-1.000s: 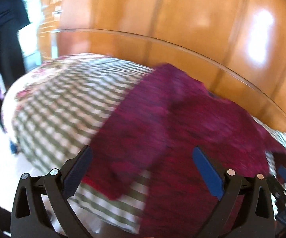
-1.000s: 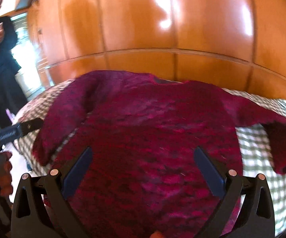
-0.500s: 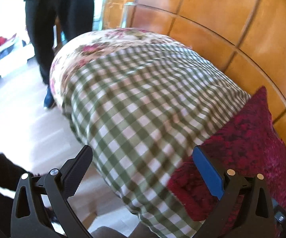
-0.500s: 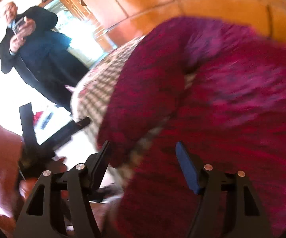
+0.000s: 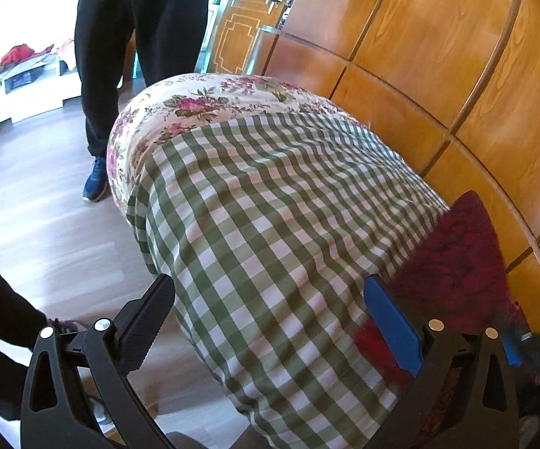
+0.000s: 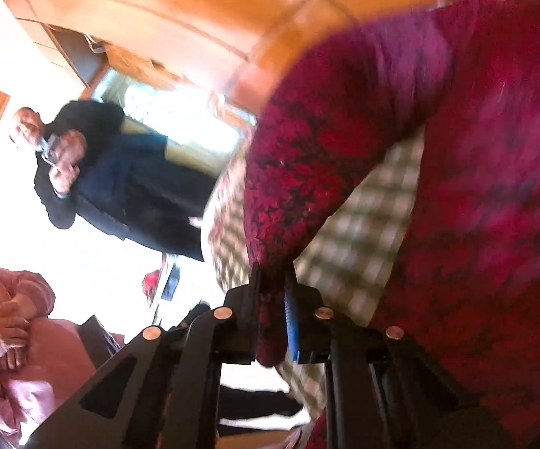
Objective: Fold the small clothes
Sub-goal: 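Grasp the sweater's sleeve cuff with the right gripper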
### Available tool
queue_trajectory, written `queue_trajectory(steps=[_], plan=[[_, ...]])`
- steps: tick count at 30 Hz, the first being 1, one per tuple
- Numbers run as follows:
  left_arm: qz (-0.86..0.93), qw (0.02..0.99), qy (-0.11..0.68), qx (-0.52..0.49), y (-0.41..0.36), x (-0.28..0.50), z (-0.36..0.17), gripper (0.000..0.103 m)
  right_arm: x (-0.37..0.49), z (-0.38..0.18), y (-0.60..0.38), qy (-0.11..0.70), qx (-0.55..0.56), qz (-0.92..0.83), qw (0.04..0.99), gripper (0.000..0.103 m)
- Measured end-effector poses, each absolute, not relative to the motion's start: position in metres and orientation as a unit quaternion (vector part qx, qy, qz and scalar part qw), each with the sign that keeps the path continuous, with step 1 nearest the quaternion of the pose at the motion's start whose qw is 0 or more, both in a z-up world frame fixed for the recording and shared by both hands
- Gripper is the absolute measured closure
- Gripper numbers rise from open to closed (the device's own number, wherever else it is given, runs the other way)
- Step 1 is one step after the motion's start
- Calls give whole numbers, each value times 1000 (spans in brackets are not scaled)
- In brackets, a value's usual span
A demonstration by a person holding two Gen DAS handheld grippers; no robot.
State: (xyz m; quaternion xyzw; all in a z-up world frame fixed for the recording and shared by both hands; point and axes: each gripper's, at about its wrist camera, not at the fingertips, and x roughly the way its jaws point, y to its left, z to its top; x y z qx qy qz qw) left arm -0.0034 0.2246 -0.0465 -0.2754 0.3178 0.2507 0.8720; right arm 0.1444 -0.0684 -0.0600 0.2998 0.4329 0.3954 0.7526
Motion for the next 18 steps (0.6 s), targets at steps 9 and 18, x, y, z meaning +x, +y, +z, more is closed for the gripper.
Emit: queue_trajectory(steps=[9,18], plan=[[215,876,339,-266,206,11,-50,3,167,-55,-161,349,446,344,749,93],[119,900,364,-208,154,40,-48,3,182,-113,-249,343,519,198,758,92]])
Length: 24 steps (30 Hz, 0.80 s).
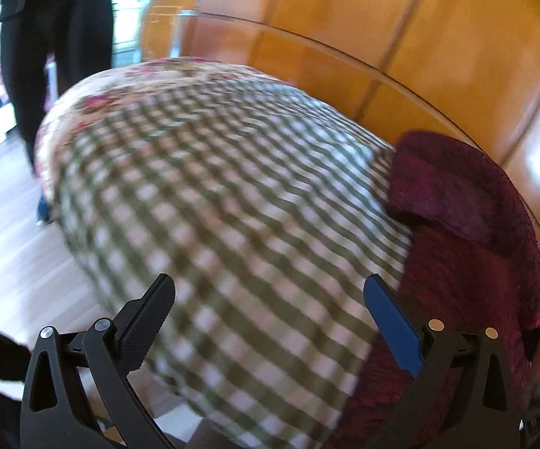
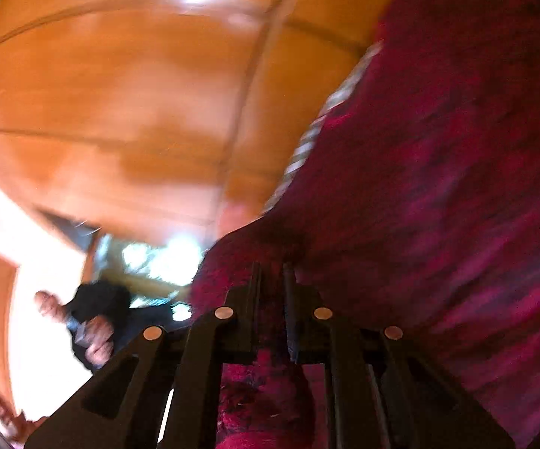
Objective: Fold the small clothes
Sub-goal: 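Grasp the sweater's sleeve cuff with the right gripper, then fold the gripped sleeve across the sweater body with the right gripper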
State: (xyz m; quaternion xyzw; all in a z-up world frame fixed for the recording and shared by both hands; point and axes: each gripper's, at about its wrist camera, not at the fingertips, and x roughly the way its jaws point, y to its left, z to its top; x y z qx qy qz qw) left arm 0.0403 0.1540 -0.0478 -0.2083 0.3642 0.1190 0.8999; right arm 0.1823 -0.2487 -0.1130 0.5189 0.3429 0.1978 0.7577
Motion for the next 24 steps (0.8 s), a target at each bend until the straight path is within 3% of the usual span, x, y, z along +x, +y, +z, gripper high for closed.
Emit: queue_trajectory(steps=[1,2,3,9,11,16,19,24], plan=[[104,902,370,-196,146,46,-48,3,179,-114,-257,344,503,174,774,85],[94,905,373,-183,138,51,-49,3,174,-112,-265,347,480,139,794,49],[88,907,374,-175,132,53,-49,3,166,-109,-271,338,471,117,806,37],[50,917,381,-103,87,74,-60,3,119,-67,-263,328,325,147,875,22],[43,918,387,-81,74,79,-67,3,106,-50,-236,324,242,154,901,11],[36,914,400,-48,62,84,-80,3,115,-60,-210,351,123,106,922,9],[33,915,398,-53,66,83,-80,3,131,-83,-232,380,194,109,898,11],[28,914,399,-65,69,81,-81,3,170,-99,-255,415,266,85,866,30]])
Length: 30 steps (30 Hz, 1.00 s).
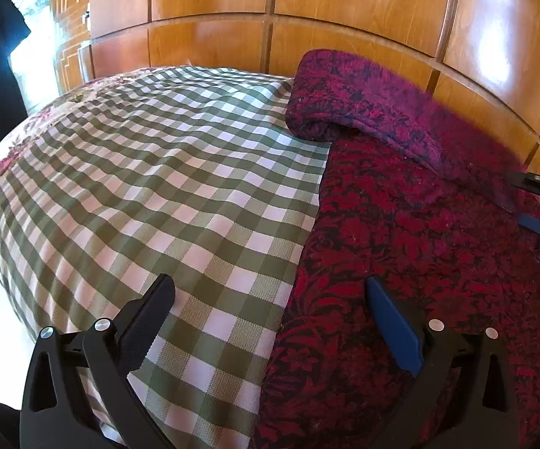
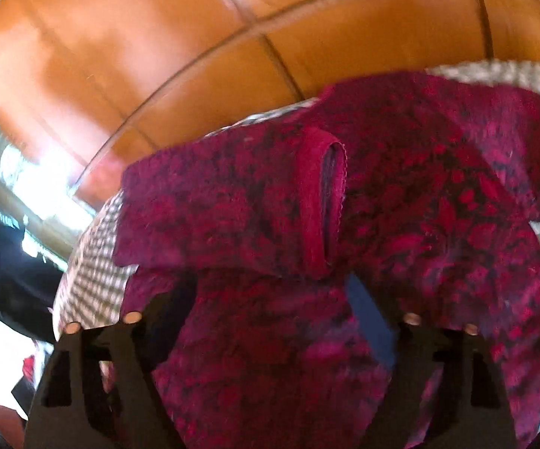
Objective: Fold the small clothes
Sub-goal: 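Fold the gripped sleeve across the sweater body with the right gripper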
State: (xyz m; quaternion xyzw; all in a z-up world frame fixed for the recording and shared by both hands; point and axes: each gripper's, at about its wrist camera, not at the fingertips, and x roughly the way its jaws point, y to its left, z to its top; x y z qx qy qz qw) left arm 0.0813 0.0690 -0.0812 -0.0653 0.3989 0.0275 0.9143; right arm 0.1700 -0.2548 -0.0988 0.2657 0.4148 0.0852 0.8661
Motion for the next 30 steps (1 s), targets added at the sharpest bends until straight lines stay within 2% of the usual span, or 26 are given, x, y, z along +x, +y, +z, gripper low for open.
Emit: queue_trajectory(steps=[3,4,6,8,16,23,30], plan=[[28,916,397,-56,65,82,-78,3,189,-100,-265,420,281,73,860,45],[28,916,396,-53,65,82,-75,3,190,-99,-266,426,283,67,857,55],[30,919,389,-54,65,84,-70,3,197,-102,-269,430,295,64,851,63],[31,920,387,-54,66,88,-66,3,201,-97,-271,429,292,66,852,88],[37,920,390,-30,59,112,-59,3,210,-45,-308,353,269,17,896,91],[41,923,383,-20,57,136,-48,3,223,-82,-342,372,284,-29,883,92],[47,927,370,-37,52,194,-28,3,218,-98,-319,353,216,-33,910,92]])
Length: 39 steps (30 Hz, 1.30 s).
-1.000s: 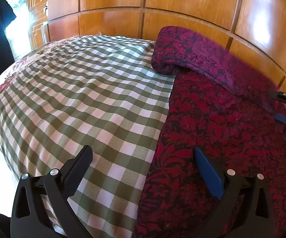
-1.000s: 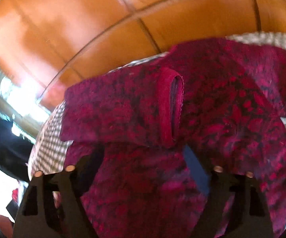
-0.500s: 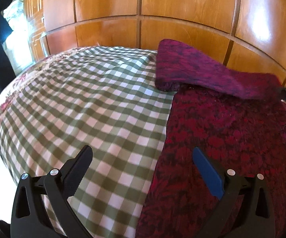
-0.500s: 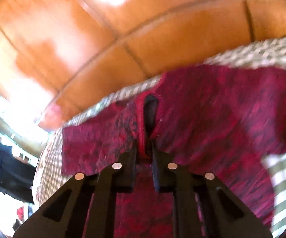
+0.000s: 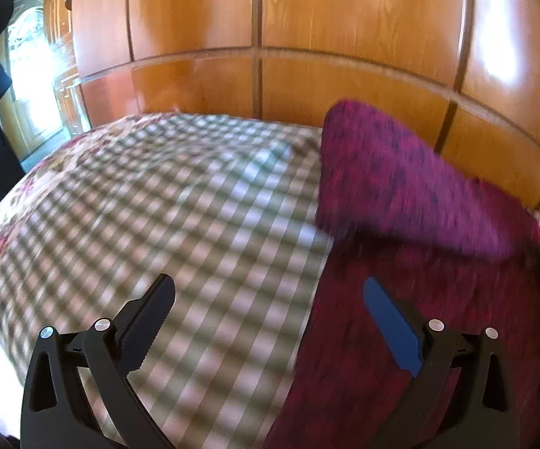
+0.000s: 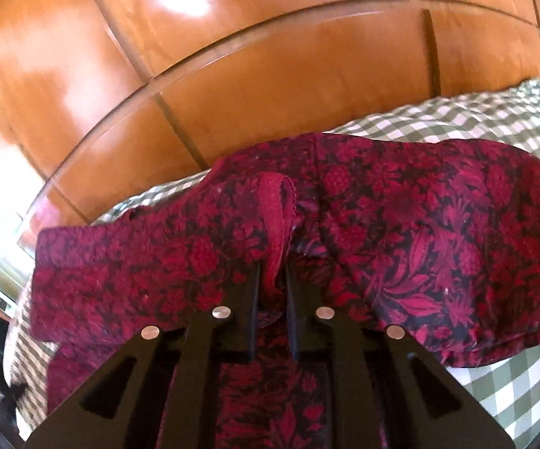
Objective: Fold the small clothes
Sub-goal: 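Fold the gripped sleeve across the sweater body with the right gripper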
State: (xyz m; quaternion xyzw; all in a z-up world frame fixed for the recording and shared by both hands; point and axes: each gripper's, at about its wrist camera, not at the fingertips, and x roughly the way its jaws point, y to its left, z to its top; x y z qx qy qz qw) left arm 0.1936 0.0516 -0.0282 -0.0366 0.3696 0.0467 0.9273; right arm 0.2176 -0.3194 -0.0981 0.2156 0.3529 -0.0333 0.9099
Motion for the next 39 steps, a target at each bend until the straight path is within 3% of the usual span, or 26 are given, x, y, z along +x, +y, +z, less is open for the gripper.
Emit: queue_trajectory(steps=[5,6,7,10,11,15,17,18,21,26,27,28,30,33,35,37,39], plan=[[24,933,354,-51,28,248,-9,4,212,-99,-317,343,218,-28,913,92],[23,933,356,-43,22,259,-10,13,213,-100,-316,342,218,-28,914,92],[23,932,359,-38,18,267,-11,28,212,-99,-316,341,217,-28,914,92],[9,921,388,-14,6,297,-28,49,207,-102,-315,340,217,-27,915,92],[21,918,396,-3,6,306,-37,49,208,-105,-316,340,219,-25,914,92],[36,908,418,-4,18,326,-65,47,215,-107,-311,348,208,-21,914,91],[50,911,409,-17,28,326,-74,30,217,-107,-308,352,198,-23,914,91],[60,911,407,-21,32,327,-77,15,217,-108,-308,353,198,-23,914,91],[48,898,427,-91,55,334,-87,3,219,-108,-309,356,200,-21,913,91],[50,910,400,-93,61,316,-66,4,217,-106,-310,353,203,-21,913,91],[55,914,390,-93,61,311,-60,8,217,-106,-310,353,203,-21,913,91],[58,920,377,-91,59,303,-53,24,217,-107,-310,352,204,-21,913,91],[60,929,359,-67,53,292,-39,43,216,-106,-310,351,206,-20,913,91],[32,944,324,-49,37,284,-22,55,215,-107,-310,350,206,-20,914,91],[13,946,323,-38,24,291,-16,55,216,-106,-310,350,206,-20,913,91],[-9,943,332,-37,13,299,-17,65,215,-106,-310,350,206,-20,913,91],[-17,937,347,-25,2,316,-25,65,216,-107,-310,350,207,-20,913,91]])
